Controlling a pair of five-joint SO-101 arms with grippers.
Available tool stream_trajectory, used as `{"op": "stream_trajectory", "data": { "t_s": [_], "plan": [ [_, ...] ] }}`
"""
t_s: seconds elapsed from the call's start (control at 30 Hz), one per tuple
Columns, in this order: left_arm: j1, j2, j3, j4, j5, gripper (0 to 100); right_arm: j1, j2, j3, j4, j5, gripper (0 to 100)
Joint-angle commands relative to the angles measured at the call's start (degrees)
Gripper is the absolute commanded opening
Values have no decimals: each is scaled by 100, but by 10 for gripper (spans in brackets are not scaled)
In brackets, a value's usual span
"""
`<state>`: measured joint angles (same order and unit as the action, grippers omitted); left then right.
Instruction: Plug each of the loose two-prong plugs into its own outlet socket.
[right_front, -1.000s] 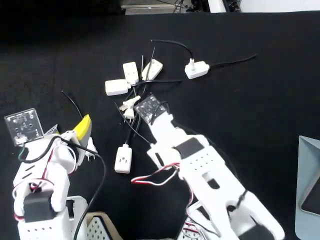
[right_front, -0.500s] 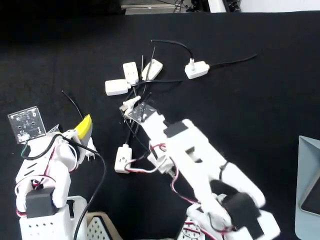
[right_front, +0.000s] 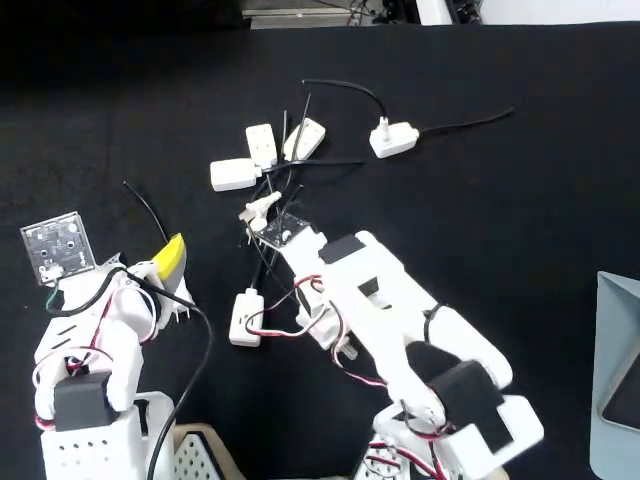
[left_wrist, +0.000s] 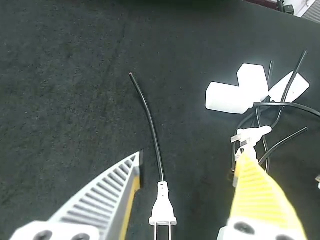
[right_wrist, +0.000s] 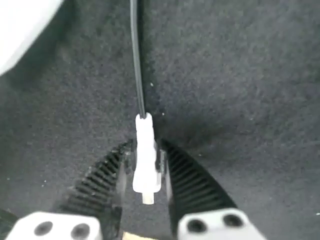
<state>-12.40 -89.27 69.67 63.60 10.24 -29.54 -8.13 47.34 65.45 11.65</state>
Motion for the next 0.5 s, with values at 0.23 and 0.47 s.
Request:
{"op": "stream_trajectory", "data": {
  "t_s": [0.23,0.47],
  "plan": [
    [-57,-18,-31,-149,-62,297,62,-760,-558,536,0,11],
    [-4,-18,-92,-176,-62,297,44,-2932,-804,721,-18,11]
  ]
}}
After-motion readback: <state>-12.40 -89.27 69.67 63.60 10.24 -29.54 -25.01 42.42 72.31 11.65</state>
